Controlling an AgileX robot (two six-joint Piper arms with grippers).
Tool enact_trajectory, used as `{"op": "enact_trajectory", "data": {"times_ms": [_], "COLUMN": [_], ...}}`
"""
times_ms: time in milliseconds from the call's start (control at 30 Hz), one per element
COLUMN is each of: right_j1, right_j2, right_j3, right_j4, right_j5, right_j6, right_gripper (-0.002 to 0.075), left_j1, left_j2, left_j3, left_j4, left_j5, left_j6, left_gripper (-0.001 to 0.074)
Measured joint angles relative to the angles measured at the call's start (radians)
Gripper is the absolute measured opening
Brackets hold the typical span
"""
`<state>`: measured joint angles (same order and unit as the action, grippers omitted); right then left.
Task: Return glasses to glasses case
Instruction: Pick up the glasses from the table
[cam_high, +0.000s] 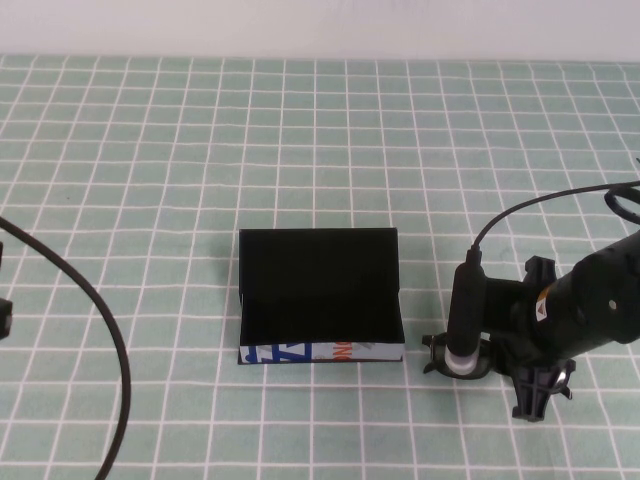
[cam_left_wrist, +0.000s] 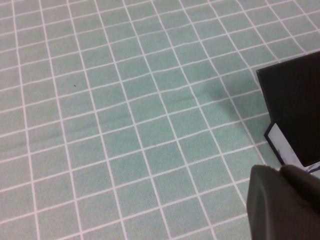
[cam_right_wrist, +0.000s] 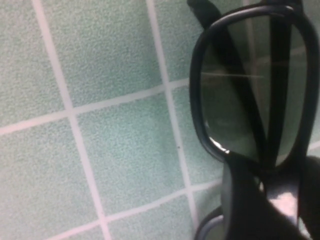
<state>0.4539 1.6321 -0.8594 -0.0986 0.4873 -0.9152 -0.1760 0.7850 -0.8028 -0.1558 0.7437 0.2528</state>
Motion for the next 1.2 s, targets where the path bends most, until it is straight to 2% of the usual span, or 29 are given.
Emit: {"op": "enact_trajectory", "data": {"times_ms": [100, 300, 700, 933, 1200], "right_j1": [0.0, 0.0, 0.0, 0.0, 0.0], "right_j2": [0.0, -0.002, -0.008, -0.066, -0.133], "right_j3": [0.0, -0.006, -0.01, -0.01, -0.01], "right_j4": [0.001, 0.005, 0.01, 0.016, 0.036], "right_j5": [0.0, 0.004, 0.018, 0.071, 0.118], "right_j6": [0.0, 0.0, 0.0, 0.0, 0.0], "right_gripper": [0.0184, 0.0076, 0.0067, 0.0004, 0.0], "left_j1": [0.0, 0.0, 0.0, 0.0, 0.0], "left_j2": [0.0, 0.0, 0.0, 0.0, 0.0], "left_j3": [0.0, 0.0, 0.0, 0.0, 0.0], "left_j4": [0.0, 0.0, 0.0, 0.0, 0.0], "left_j5": [0.004, 0.007, 0.007, 0.007, 0.008], "left_j6": [0.0, 0.0, 0.0, 0.0, 0.0], "left_gripper": [-0.0002, -0.0002, -0.0002, -0.0002, -0.0002]}}
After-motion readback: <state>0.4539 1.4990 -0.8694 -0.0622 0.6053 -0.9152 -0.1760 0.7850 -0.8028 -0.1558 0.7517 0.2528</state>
